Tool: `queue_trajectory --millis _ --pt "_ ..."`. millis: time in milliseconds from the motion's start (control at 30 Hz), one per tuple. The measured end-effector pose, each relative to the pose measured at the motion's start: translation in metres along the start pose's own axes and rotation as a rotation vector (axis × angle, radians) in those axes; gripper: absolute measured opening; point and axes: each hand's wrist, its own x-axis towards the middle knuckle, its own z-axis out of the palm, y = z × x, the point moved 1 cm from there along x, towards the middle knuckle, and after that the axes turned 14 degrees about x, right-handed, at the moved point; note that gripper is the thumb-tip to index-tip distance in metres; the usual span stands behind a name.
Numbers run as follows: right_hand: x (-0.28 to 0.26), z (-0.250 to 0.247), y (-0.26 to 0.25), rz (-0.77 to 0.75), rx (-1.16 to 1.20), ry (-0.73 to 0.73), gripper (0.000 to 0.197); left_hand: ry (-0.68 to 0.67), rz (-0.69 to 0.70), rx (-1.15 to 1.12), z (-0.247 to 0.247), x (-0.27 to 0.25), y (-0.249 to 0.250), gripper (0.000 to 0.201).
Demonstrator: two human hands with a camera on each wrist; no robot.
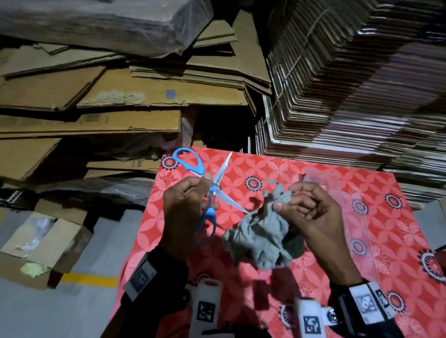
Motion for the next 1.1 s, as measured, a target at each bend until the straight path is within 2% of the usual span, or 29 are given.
queue_trajectory --millis 200,333,433,567,633,733,967,1100 --pt "0.015 0.003 -0.025 -0.039 0.029 -0.030 0.044 -0.105 -0.044 -0.093 0.007 -0.004 -0.004 0.033" --pt "0.016 0.019 -0.032 -0.106 -0.047 -0.042 0.035 -0.106 0.084 -0.009 0.014 -0.006 0.001 0.039" --pt "0.012 0.037 -0.026 -0.172 -0.215 -0.107 0.031 -0.045 0.223 0.158 0.017 -0.003 0.000 0.034" --pt "0.003 0.054 -0.013 -0.361 -0.460 -0.192 0.024 0.067 0.352 0.262 0.017 -0.007 0.003 0.028" --pt "0.004 0.053 -0.008 -0.412 -0.513 -0.176 0.022 0.045 0.370 0.269 0.016 -0.011 0.002 0.030" --pt "0.008 0.050 -0.003 -0.411 -0.558 -0.119 0.016 0.040 0.395 0.292 0.017 -0.015 -0.002 0.044" --pt "0.005 0.048 0.002 -0.463 -0.603 0.098 0.017 0.046 0.478 0.374 0.021 -0.019 0.003 0.052" --pt "-0.014 0.059 0.010 -0.439 -0.677 0.004 0.019 0.067 0.498 0.403 0.021 -0.020 0.000 0.047"
